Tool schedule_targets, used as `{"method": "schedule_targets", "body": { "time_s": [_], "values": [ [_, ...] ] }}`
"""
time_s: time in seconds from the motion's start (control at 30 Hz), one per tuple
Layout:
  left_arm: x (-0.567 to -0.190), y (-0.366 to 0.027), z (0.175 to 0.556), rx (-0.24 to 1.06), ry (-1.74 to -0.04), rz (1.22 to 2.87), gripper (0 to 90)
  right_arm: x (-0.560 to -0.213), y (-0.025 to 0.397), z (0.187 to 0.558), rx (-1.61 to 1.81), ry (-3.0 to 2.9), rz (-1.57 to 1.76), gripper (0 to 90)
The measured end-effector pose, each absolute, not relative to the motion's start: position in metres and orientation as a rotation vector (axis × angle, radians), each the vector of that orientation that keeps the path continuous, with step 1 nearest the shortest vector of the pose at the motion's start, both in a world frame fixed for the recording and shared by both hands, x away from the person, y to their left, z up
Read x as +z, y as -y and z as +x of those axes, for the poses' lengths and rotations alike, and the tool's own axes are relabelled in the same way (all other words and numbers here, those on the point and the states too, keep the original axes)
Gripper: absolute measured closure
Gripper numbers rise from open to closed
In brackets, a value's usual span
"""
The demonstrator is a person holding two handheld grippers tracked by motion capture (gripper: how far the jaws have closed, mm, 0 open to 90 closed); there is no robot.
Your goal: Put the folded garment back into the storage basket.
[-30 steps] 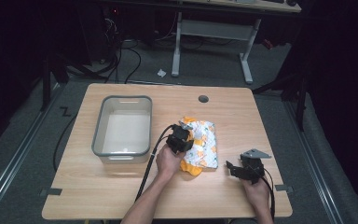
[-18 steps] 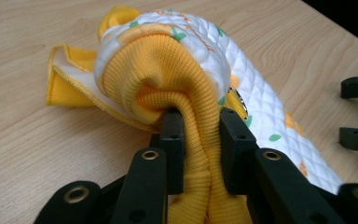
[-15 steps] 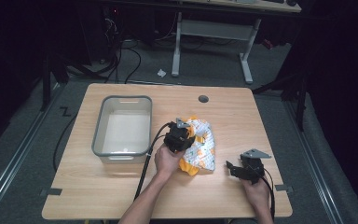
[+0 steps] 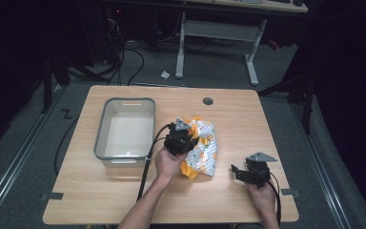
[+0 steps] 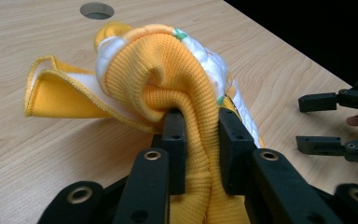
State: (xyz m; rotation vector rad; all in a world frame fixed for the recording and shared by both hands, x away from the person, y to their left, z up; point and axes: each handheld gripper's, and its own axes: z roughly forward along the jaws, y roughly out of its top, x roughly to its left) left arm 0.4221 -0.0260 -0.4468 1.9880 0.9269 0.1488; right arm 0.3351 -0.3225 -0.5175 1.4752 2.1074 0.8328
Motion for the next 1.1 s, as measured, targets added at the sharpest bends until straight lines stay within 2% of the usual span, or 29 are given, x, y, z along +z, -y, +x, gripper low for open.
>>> {"method": "schedule_targets", "body": {
  "time_s": [0.43,0.77,1.1],
  "values": [
    [-0.428,0.015,0.42,0.143,-0.896,1.95,76.0,-0.517,0.323,0.335,0.833,-2.107,1.475,29.6],
    [-0.416,0.002,0.42,0.061,-0.895,1.88,76.2,-0.518,0.323,0.335,0.832,-2.108,1.473,29.5],
    [-0.4,-0.007,0.421,0.093,-0.882,1.871,76.2,-0.518,0.323,0.335,0.832,-2.107,1.473,29.5]
  ]
}}
